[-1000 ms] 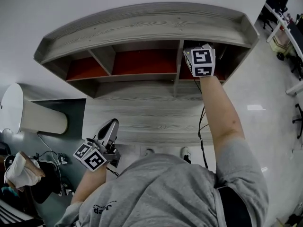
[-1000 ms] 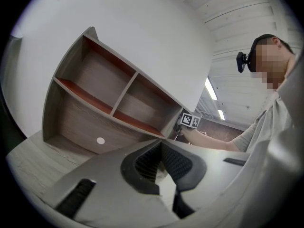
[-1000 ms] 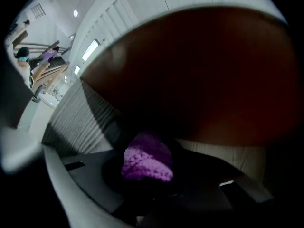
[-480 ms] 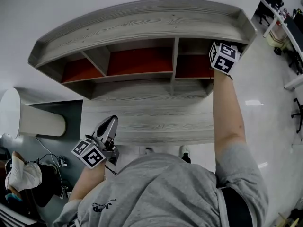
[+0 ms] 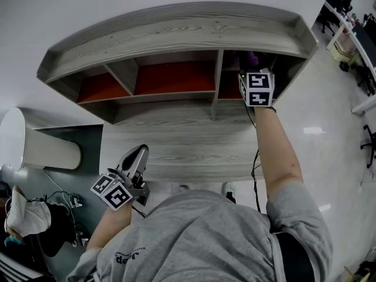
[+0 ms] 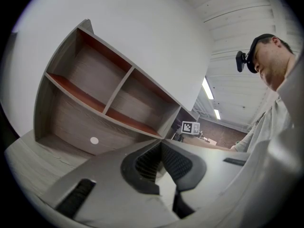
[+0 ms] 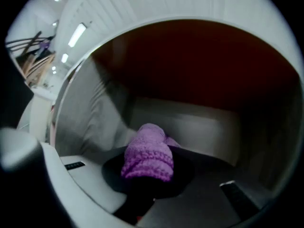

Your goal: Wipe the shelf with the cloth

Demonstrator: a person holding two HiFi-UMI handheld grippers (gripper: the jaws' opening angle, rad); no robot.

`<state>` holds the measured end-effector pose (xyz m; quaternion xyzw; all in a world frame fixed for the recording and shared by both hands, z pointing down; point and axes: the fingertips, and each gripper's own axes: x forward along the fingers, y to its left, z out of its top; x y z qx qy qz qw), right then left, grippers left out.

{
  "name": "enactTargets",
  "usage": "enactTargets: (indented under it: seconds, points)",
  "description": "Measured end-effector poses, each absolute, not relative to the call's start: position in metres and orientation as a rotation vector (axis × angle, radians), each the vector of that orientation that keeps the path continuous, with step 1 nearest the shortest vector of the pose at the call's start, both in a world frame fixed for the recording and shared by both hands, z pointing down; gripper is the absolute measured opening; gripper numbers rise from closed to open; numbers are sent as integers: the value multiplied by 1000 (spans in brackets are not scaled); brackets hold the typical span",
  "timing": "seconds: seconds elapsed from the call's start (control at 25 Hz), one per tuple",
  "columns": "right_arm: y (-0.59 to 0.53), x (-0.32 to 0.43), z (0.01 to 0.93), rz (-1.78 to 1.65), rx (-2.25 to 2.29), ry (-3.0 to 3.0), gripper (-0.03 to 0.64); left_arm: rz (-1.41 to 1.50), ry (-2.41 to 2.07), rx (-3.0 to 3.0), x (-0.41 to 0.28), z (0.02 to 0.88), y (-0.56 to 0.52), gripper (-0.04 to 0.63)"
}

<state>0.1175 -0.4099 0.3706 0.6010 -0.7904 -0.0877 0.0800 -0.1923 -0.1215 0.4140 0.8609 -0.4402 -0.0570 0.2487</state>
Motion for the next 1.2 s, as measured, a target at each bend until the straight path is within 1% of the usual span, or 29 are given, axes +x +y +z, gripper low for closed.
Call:
enactTargets:
  seconds: [0.08, 0.16, 0.28, 0.4, 0.48, 0.56, 0.72, 0.8, 0.96, 1.08, 1.16, 1.2]
  points:
    - [-408, 75, 392, -333, 1617, -2382, 66, -154, -1199, 2345, -191, 414, -120, 26]
    - [-413, 54, 400, -371, 1545, -2386, 66, -155, -1205, 2347, -192, 413, -119, 26]
    - [-427, 51, 405, -314, 1529, -2385, 66, -155, -1220, 2343, -195, 411, -119, 26]
    - [-435, 52, 405, -342, 1520, -2361, 64, -153, -1227, 2337, -196, 413, -119, 26]
    - [-435, 62, 405, -315, 1567, -2349, 65, -157, -1223, 2336, -195, 414, -121, 26]
    - [-437, 92, 410, -223, 1674, -2312, 66, -162, -1215, 2339, -193, 414, -122, 26]
    - [-438, 193, 424, 49, 2014, -2152, 66, -172, -1208, 2342, -194, 412, -125, 26]
    - [-437, 229, 428, 211, 2161, -2096, 64, -170, -1206, 2341, -195, 413, -126, 26]
    - [-438, 236, 428, 307, 2265, -2041, 64, -174, -1201, 2340, -196, 415, -127, 26]
    - [-436, 233, 429, 306, 2242, -2046, 64, -177, -1204, 2340, -198, 414, -126, 26]
    - [-432, 204, 429, 238, 2068, -2129, 64, -184, -1214, 2334, -201, 414, -125, 26]
    - [-427, 178, 433, 161, 1901, -2185, 64, -187, -1216, 2330, -202, 414, -124, 26]
